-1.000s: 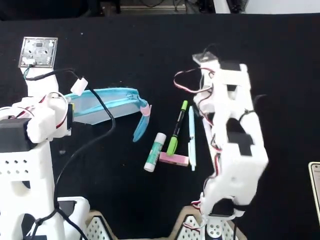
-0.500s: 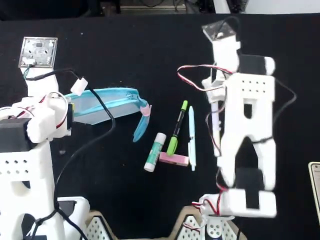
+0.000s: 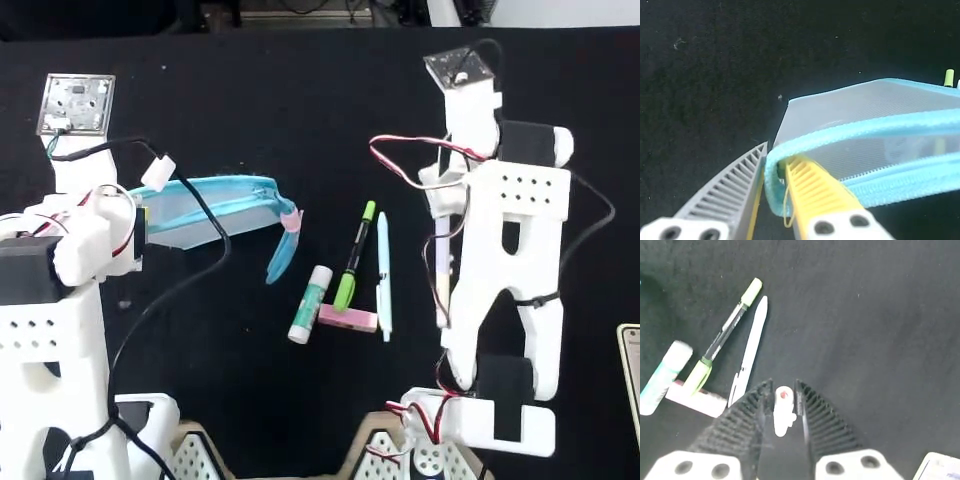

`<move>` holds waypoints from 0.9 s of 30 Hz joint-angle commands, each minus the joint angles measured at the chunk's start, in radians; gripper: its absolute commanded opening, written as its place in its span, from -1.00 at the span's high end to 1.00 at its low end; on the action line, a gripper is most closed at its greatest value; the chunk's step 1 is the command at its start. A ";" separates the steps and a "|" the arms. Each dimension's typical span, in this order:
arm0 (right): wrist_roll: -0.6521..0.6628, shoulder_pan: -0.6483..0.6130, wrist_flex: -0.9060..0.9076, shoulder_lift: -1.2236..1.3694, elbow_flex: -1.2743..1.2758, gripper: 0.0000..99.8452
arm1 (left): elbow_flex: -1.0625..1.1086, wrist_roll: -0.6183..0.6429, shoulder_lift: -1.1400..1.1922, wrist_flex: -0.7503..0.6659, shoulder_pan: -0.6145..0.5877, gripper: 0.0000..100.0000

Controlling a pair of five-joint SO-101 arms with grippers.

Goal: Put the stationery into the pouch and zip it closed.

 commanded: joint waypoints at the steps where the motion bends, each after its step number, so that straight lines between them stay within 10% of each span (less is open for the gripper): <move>1: -0.002 0.014 0.017 -0.068 0.047 0.98 | 0.025 0.011 0.003 0.012 -0.010 0.94; 13: 0.054 0.012 -0.483 -0.450 0.651 0.98 | 0.025 0.011 0.003 0.012 -0.010 0.94; 27: -0.006 0.008 -0.664 0.196 0.403 0.98 | 0.027 0.011 0.003 0.012 -0.010 0.94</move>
